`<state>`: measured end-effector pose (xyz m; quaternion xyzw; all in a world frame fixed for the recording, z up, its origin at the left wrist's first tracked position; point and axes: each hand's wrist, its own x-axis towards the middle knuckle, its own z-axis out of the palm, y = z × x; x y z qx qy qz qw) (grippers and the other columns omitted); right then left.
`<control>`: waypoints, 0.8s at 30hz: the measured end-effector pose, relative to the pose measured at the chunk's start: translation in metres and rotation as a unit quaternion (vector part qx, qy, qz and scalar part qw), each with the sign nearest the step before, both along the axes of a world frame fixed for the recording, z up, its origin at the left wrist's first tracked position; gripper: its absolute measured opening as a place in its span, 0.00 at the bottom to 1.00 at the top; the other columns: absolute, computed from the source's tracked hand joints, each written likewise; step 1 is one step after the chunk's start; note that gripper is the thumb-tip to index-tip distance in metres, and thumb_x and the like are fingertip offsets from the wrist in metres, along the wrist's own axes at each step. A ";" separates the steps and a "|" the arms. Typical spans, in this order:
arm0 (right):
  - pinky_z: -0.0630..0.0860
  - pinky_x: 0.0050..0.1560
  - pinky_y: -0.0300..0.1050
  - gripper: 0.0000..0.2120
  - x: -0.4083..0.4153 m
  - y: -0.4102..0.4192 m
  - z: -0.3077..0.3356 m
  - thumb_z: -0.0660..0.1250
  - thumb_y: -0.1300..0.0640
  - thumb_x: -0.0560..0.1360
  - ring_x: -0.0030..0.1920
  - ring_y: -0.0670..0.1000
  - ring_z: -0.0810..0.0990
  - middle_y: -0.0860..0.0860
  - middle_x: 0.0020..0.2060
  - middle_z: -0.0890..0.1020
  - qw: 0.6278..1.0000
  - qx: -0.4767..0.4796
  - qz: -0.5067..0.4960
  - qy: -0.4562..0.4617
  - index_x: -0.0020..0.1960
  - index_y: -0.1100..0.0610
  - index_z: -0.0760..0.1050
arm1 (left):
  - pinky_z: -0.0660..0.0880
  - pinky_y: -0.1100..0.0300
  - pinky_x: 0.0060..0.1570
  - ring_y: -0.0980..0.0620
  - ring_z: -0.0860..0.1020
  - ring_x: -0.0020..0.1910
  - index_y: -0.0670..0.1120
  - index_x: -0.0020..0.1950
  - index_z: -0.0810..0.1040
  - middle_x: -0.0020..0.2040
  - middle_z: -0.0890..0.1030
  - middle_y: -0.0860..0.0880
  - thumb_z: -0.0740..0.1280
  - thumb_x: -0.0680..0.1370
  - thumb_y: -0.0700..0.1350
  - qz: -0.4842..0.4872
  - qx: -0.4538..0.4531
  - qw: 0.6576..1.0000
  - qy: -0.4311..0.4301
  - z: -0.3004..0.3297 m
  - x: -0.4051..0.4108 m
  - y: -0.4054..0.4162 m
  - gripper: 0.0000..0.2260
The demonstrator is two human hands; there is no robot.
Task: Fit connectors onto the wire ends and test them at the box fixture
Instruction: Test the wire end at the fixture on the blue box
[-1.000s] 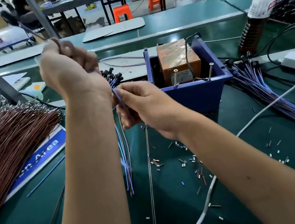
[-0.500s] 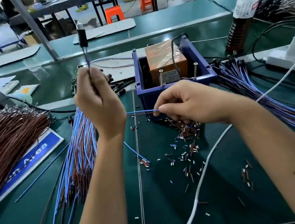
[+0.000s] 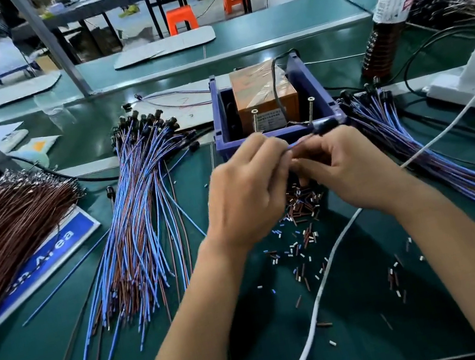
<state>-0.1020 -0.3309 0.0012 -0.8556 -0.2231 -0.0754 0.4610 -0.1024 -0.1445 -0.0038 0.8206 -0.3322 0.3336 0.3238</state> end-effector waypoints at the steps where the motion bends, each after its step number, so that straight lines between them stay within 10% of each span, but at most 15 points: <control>1: 0.68 0.34 0.37 0.13 -0.001 -0.002 -0.003 0.69 0.59 0.82 0.30 0.41 0.74 0.45 0.29 0.80 1.000 0.014 0.000 0.000 0.39 0.50 0.81 | 0.76 0.47 0.40 0.44 0.79 0.43 0.40 0.52 0.81 0.48 0.81 0.48 0.62 0.85 0.41 -0.008 0.011 1.000 0.015 -0.004 0.000 -0.004 0.09; 6: 0.70 0.31 0.36 0.12 -0.002 -0.008 -0.016 0.71 0.62 0.81 0.29 0.43 0.74 0.51 0.31 0.83 0.988 0.149 -0.028 0.026 0.41 0.51 0.83 | 0.77 0.48 0.44 0.47 0.81 0.46 0.43 0.60 0.80 0.48 0.83 0.50 0.63 0.85 0.43 -0.026 0.011 0.997 0.066 -0.015 0.002 -0.008 0.09; 16: 0.78 0.33 0.40 0.03 -0.001 -0.007 -0.035 0.74 0.60 0.79 0.28 0.50 0.78 0.56 0.38 0.88 0.960 0.249 -0.063 0.111 0.48 0.57 0.85 | 0.68 0.64 0.38 0.60 0.73 0.35 0.44 0.46 0.81 0.36 0.76 0.57 0.69 0.82 0.41 0.011 -0.104 0.985 0.138 -0.032 0.011 -0.001 0.05; 24: 0.76 0.33 0.40 0.06 -0.002 -0.004 -0.033 0.71 0.60 0.81 0.28 0.49 0.76 0.55 0.34 0.85 0.963 0.237 -0.068 0.104 0.46 0.55 0.84 | 0.73 0.52 0.34 0.53 0.74 0.33 0.44 0.45 0.81 0.34 0.78 0.51 0.70 0.81 0.43 -0.009 -0.133 0.969 0.207 -0.033 0.009 -0.005 0.06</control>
